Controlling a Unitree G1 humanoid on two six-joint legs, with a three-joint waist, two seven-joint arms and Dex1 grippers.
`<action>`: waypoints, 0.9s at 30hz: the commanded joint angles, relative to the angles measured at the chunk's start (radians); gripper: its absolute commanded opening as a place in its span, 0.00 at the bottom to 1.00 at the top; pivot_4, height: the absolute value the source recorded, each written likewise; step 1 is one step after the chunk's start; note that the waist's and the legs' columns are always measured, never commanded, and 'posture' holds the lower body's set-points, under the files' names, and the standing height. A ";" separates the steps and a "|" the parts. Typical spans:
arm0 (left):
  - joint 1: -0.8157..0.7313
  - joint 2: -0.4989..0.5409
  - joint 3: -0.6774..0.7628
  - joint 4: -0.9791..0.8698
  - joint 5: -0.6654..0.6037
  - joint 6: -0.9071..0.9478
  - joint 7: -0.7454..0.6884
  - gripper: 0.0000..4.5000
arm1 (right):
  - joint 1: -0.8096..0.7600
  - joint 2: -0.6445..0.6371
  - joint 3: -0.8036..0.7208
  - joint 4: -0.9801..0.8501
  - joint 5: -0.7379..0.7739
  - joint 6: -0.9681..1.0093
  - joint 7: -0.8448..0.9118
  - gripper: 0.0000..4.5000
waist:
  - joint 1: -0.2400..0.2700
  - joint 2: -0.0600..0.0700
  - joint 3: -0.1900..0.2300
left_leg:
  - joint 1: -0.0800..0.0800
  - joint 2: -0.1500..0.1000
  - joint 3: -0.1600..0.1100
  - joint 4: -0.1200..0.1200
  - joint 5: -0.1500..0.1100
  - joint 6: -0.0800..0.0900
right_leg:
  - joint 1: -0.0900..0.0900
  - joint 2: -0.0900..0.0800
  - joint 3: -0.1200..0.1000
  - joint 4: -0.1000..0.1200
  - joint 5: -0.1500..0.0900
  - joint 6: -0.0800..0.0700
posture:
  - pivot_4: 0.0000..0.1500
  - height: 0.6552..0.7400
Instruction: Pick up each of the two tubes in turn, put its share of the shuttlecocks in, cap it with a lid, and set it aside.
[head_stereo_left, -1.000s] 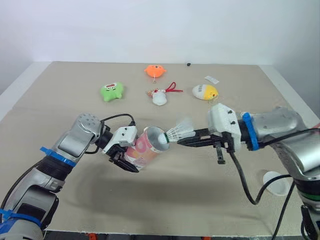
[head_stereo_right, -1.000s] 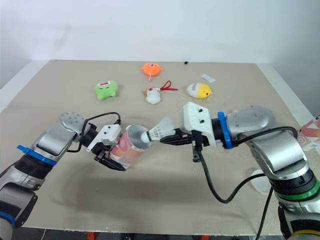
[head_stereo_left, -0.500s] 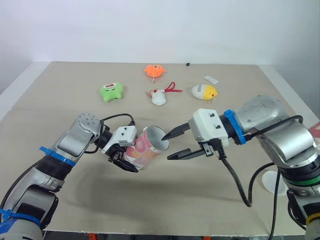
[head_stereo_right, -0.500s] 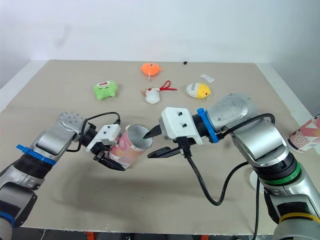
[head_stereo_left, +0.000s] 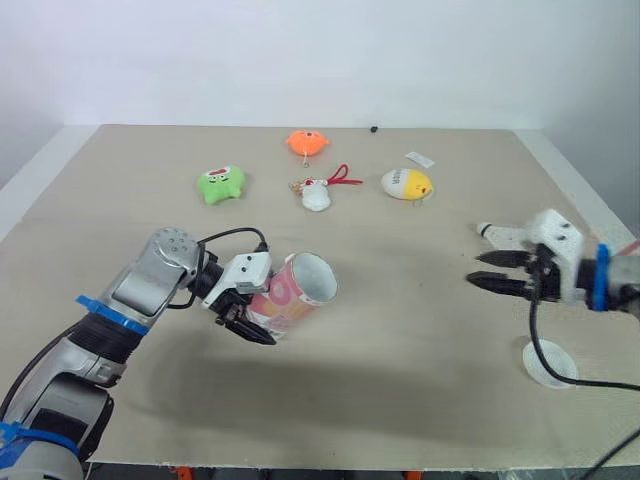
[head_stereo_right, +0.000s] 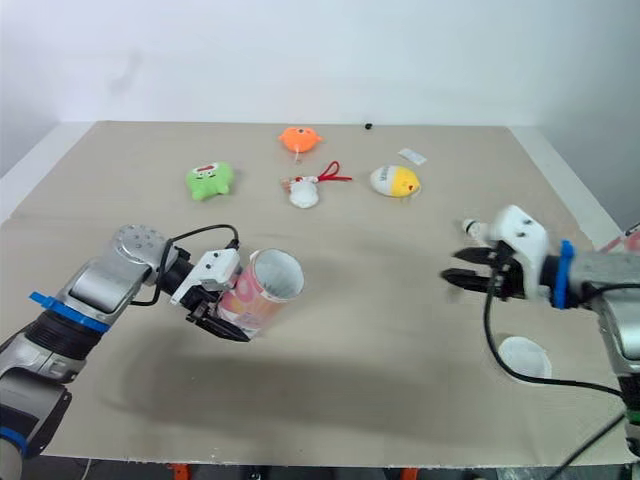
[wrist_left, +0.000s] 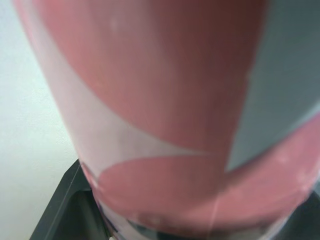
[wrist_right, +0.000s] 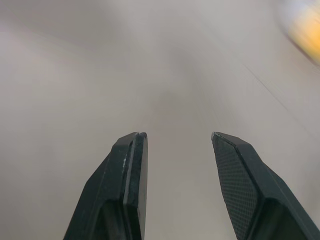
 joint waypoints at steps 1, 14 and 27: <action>0.008 0.002 -0.003 -0.007 -0.001 0.002 0.004 0.64 | -0.015 0.011 -0.066 0.113 -0.031 -0.054 -0.078 0.51 | -0.003 0.001 0.000 | 0.000 0.000 0.000 0.000 0.000 0.000 | 0.000 0.000 0.000 0.000 0.000 0.000 | 1.00 0.91; 0.017 0.008 0.006 -0.024 -0.005 0.015 0.015 0.64 | -0.306 0.147 0.078 0.474 -0.139 -0.135 -0.158 0.51 | -0.007 0.002 0.001 | 0.002 0.000 0.003 0.000 0.001 0.001 | 0.001 0.001 0.005 0.000 0.003 0.002 | 1.00 0.91; 0.047 0.047 0.024 -0.080 -0.028 0.051 0.040 0.64 | -0.580 0.255 0.144 0.826 -0.235 -0.290 -0.219 0.23 | -0.023 0.003 0.001 | 0.002 0.000 0.002 -0.001 0.001 0.001 | 0.001 0.001 0.004 0.000 0.004 -0.004 | 1.00 0.91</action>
